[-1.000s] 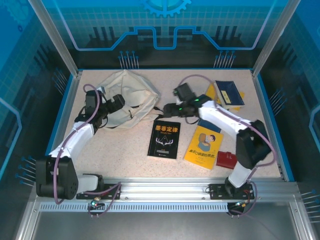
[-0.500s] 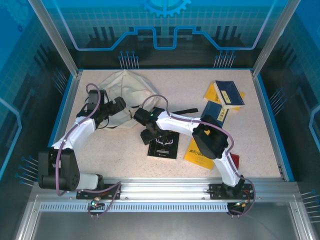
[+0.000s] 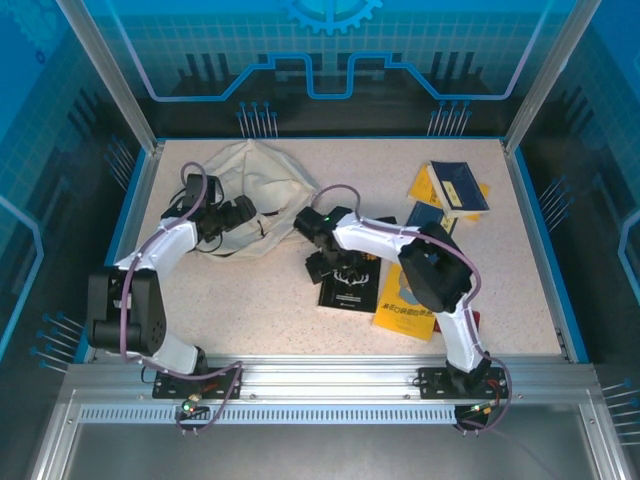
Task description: Pack the student bag
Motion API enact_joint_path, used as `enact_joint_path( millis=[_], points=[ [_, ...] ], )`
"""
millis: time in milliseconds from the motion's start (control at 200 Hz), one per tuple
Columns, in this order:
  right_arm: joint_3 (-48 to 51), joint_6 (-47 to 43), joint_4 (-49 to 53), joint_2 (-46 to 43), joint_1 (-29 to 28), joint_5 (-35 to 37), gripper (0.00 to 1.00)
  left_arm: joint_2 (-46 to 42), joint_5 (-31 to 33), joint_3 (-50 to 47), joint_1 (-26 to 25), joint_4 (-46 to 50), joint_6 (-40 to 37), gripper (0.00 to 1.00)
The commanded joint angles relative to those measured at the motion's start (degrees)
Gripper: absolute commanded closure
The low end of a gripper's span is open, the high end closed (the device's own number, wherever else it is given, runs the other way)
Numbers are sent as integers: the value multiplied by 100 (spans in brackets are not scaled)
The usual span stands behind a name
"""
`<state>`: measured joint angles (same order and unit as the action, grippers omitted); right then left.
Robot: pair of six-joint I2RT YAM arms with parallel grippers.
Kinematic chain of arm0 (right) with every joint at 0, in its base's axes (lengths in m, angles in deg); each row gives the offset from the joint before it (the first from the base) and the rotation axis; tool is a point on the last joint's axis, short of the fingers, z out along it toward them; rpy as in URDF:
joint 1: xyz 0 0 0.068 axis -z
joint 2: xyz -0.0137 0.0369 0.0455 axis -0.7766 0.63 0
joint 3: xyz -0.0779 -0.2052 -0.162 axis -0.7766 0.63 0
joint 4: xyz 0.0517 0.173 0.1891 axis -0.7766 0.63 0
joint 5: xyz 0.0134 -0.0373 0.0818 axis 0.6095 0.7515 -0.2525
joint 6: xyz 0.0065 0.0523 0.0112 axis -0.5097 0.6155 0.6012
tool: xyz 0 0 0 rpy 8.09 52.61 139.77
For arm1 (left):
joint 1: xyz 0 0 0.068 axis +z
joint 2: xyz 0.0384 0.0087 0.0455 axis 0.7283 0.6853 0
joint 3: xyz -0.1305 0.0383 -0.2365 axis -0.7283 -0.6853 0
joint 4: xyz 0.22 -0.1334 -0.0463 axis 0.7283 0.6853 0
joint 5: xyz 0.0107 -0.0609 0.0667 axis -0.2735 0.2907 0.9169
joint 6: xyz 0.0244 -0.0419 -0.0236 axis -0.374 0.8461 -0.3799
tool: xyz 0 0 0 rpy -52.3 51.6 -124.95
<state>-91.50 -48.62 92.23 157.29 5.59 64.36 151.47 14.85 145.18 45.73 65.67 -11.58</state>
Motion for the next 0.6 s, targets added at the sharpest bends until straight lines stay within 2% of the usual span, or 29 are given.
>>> enact_joint_path(
  millis=[0,235,385,595],
  points=[
    [555,-359,102,-216,570,-223,8,333,-288,354,-30,548,-194,4],
    [1161,-877,-162,-786,1380,-389,9,978,-133,747,-48,1216,-323,6],
    [858,-783,-285,-1052,1416,-873,8,1274,-199,750,-162,1317,-251,7],
    [668,-50,-802,-1138,1408,-1688,9,1587,-570,554,-395,1331,-1,10]
  ],
)
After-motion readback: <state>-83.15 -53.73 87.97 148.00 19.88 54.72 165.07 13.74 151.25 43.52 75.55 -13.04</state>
